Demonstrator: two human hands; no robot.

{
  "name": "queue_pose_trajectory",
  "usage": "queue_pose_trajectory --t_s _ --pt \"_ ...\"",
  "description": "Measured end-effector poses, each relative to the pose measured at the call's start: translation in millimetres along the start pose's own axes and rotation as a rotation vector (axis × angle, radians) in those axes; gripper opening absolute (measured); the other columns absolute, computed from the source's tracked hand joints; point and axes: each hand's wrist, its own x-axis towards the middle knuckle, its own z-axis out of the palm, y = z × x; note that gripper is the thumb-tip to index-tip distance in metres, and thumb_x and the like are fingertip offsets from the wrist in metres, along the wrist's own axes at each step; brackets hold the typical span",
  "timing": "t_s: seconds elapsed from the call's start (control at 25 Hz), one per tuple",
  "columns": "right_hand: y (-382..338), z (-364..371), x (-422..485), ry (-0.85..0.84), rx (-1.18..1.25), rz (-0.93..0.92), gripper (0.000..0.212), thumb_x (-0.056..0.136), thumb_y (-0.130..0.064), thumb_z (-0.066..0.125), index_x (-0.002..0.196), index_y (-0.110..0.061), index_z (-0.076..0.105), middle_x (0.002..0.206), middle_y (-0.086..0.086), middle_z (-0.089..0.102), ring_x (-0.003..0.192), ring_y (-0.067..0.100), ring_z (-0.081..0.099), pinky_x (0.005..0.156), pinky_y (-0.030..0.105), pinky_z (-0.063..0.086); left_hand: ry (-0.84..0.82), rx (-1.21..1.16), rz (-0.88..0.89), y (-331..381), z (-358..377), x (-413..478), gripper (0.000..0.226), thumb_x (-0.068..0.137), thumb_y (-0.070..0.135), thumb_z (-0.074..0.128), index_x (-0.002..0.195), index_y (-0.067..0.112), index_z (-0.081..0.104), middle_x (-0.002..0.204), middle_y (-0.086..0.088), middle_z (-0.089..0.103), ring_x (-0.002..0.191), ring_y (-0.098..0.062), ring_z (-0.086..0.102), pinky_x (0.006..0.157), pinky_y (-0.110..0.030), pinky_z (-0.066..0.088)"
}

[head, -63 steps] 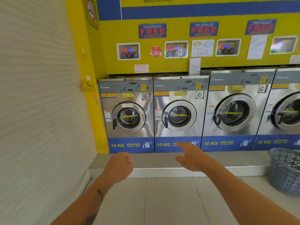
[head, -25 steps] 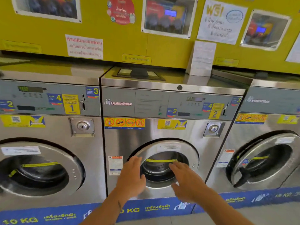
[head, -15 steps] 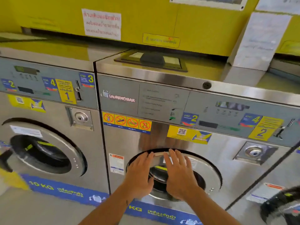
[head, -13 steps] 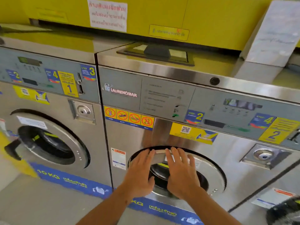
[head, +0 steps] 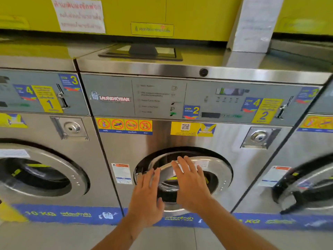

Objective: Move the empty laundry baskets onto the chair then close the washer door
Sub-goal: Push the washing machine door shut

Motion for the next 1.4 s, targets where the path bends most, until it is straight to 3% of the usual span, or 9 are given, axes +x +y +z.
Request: queue_pose_trajectory --t_s 0.16,0.24,0.36,0.48,0.64,0.84,1.0,1.2,1.4 --pt "-15 8 -55 0.031 0.114 0.127 0.092 0.076 -0.015 0.062 0.153 -0.023 0.013 0.164 -0.003 0.002 0.151 0.023 -0.003 0.118 0.051 0.022 -0.060 -0.232 0.089 7 -13 -48 0.070 0.084 0.027 0.053 0.148 0.032 0.026 0.146 0.011 0.033 0.133 -0.010 0.032 0.109 -0.023 0.035" --pt "-13 9 -89 0.074 0.146 0.161 0.084 0.081 -0.017 0.061 0.153 -0.024 0.017 0.164 -0.005 0.007 0.150 0.021 0.006 0.117 0.047 0.028 -0.112 -0.403 0.116 8 -18 -62 0.052 0.086 0.022 0.048 0.136 0.036 0.048 0.134 0.014 0.051 0.121 -0.004 0.049 0.106 -0.028 0.044" --pt "-9 -3 -141 0.134 0.291 0.268 0.076 0.087 -0.011 0.053 0.153 -0.027 0.020 0.162 -0.014 0.009 0.146 0.014 0.023 0.115 0.035 0.033 -0.168 -0.389 0.262 18 -24 -61 0.039 0.087 0.022 0.042 0.119 0.035 0.061 0.115 0.017 0.061 0.104 -0.001 0.059 0.093 -0.033 0.052" --pt "-16 -17 -187 0.221 0.489 0.354 0.068 0.089 -0.011 0.045 0.152 -0.029 0.025 0.156 -0.022 0.015 0.145 0.009 0.026 0.115 0.024 0.027 -0.192 -0.406 0.443 58 -28 -47 0.040 0.085 0.019 0.040 0.115 0.031 0.063 0.110 0.016 0.061 0.102 -0.004 0.061 0.092 -0.033 0.051" --pt "-15 -6 -241 0.185 0.532 0.538 0.081 0.087 -0.020 0.043 0.155 -0.017 -0.001 0.163 -0.004 -0.001 0.150 0.018 0.008 0.117 0.020 0.009 -0.262 -0.189 0.748 134 -17 -25 0.064 0.079 0.006 0.044 0.139 0.027 0.049 0.150 0.006 0.042 0.134 -0.015 0.046 0.111 -0.033 0.037" --pt "24 7 -274 0.105 0.332 0.786 0.116 0.074 -0.037 0.073 0.153 -0.019 -0.009 0.163 -0.005 -0.010 0.147 0.025 0.014 0.116 0.037 0.027 -0.317 0.191 1.074 218 7 -14 0.079 0.077 0.006 0.054 0.151 0.021 0.030 0.163 -0.005 0.016 0.146 -0.024 0.026 0.117 -0.037 0.027" --pt "67 0 -286 0.160 0.286 0.829 0.109 0.074 -0.021 0.071 0.153 -0.019 -0.004 0.161 -0.003 0.002 0.142 0.026 0.020 0.110 0.038 0.037 -0.388 0.182 1.012 257 27 -14 0.081 0.080 0.009 0.051 0.153 0.024 0.021 0.162 0.002 0.010 0.147 -0.021 0.021 0.119 -0.035 0.023" --pt "131 -6 -295 0.218 0.336 0.824 0.104 0.066 -0.012 0.068 0.148 -0.027 0.006 0.139 0.000 0.027 0.124 0.027 0.038 0.091 0.035 0.050 -0.456 0.133 0.892 301 34 -13 0.086 0.083 0.003 0.051 0.155 0.027 0.012 0.163 0.011 -0.001 0.150 -0.015 0.004 0.121 -0.033 0.017" --pt "191 0 -299 0.203 0.298 0.774 0.108 0.065 -0.025 0.070 0.147 -0.029 0.000 0.145 0.002 0.022 0.130 0.030 0.032 0.106 0.041 0.041 -0.461 0.072 0.691 340 61 -9 0.082 0.083 0.023 0.053 0.154 0.033 0.012 0.163 0.014 -0.001 0.150 -0.011 -0.004 0.122 -0.040 0.019"
